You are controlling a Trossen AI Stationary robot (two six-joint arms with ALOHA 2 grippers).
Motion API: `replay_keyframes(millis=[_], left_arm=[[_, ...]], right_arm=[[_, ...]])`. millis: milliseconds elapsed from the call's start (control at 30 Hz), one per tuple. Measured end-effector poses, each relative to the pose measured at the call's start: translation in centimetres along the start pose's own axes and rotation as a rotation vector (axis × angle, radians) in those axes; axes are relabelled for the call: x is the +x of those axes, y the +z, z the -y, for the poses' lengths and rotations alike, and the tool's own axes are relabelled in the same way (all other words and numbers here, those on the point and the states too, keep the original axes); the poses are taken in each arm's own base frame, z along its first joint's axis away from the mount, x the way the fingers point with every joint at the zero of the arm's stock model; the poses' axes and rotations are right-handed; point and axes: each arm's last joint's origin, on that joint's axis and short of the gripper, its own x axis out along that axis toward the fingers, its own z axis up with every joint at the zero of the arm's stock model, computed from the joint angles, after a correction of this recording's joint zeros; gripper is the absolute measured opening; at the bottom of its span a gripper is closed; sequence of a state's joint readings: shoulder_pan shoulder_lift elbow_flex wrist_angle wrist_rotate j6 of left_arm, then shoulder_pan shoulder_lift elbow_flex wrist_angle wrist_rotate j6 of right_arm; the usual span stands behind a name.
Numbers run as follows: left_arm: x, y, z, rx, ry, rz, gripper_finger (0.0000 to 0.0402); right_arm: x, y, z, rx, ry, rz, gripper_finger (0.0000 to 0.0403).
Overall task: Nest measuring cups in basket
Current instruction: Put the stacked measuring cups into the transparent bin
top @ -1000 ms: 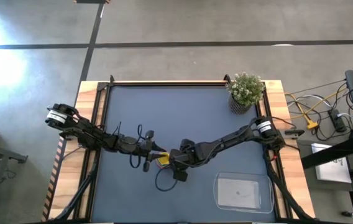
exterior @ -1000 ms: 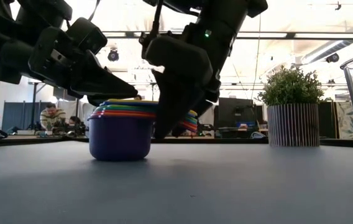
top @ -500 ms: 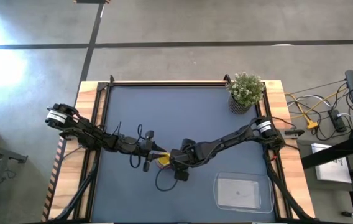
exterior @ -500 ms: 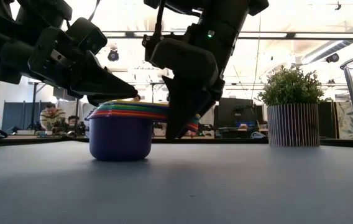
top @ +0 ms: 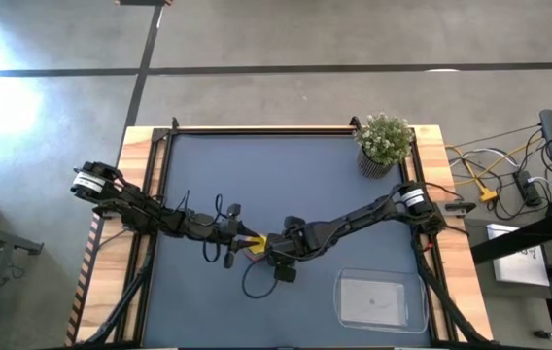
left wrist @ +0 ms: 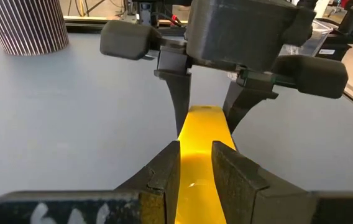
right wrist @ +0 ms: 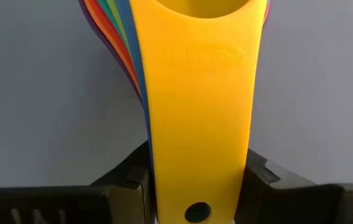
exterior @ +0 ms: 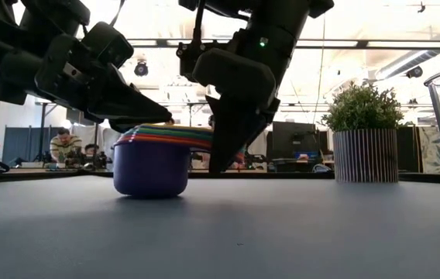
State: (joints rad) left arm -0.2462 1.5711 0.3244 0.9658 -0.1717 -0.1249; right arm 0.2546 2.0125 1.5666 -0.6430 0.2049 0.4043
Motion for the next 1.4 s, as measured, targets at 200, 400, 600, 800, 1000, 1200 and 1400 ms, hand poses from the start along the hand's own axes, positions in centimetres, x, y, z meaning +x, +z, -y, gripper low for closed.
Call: replay_keyframes(millis=[200,400,600,800,1000,1200,1400], left_arm=[[-0.5,0.7,-0.2,-0.004,0.002,0.033,0.0075],[-2.9,1.4,-0.5,-0.016,-0.006,0.104,0.0075],[-5.7,1.4,-1.0,-0.045,-0.014,0.178,0.0075],[-7.4,1.5,-1.2,-0.058,-0.021,0.239,0.0075],[-7.4,1.6,-1.2,-0.059,-0.021,0.243,0.0075],[-7.0,1.3,-1.2,-0.057,-0.019,0.219,0.0075],[-6.9,1.2,-1.2,-0.059,-0.019,0.224,0.0075]], right_arm=[[-1.8,0.7,-0.4,-0.025,-0.061,-0.007,0.0122],[-4.9,0.6,-1.6,-0.052,-0.061,0.002,0.0122],[-8.0,-0.9,-2.9,-0.033,-0.074,-0.008,0.0122],[-12.5,-3.0,-4.6,-0.023,-0.079,0.035,0.0122],[-16.1,-5.9,-5.5,-0.024,-0.055,0.052,0.0122],[-19.8,-9.6,-6.1,-0.013,0.013,0.075,0.0122],[-22.2,-13.3,-5.5,0.054,0.032,0.062,0.0122]])
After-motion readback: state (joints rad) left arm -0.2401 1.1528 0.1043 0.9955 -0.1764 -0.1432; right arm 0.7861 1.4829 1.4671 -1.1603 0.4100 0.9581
